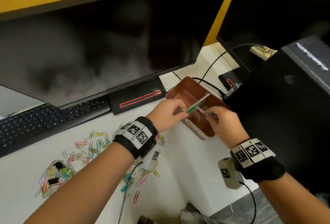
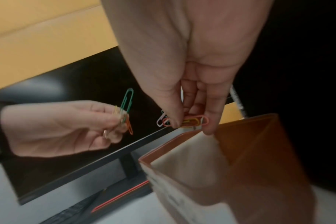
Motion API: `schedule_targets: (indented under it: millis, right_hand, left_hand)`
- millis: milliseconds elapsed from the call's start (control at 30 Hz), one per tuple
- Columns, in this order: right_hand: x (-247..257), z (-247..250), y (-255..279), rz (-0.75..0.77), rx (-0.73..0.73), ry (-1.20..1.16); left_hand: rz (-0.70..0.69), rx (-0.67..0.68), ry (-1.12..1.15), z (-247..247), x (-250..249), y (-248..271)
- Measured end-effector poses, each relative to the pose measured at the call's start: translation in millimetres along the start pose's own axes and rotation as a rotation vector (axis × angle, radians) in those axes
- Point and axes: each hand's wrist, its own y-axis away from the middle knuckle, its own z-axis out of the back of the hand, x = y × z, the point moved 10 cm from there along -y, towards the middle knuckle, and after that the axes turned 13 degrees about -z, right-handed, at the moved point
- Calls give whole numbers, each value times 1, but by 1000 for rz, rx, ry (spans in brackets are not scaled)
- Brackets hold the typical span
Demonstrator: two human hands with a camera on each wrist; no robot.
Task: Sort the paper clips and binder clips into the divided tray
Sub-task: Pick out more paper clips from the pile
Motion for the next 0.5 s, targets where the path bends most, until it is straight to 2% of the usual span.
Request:
schedule_targets:
  millis: [67,133,200,267,400,500]
  right_hand:
    - [-21,1,-10,-79,-18,9]
    - [-31,-2,-21,-120,-21,5]
    - [-40,-10,-27,-206,39,3]
    - [-43,-14,-28,-229,61,21]
    - [-12,-11,-16,16,-20,-96]
    - [28,-39,-3,223,58,-95]
  left_hand:
    - [42,-43,119,-19,-13,-23]
    - [147,-75,257,-39,-10,-37]
    - [239,-83,253,-51,1,-41]
    - [258,-106,189,-47,10,-37]
    - [229,-292,113,-8,34,-1]
    - [336,-407,-6,26,79,50]
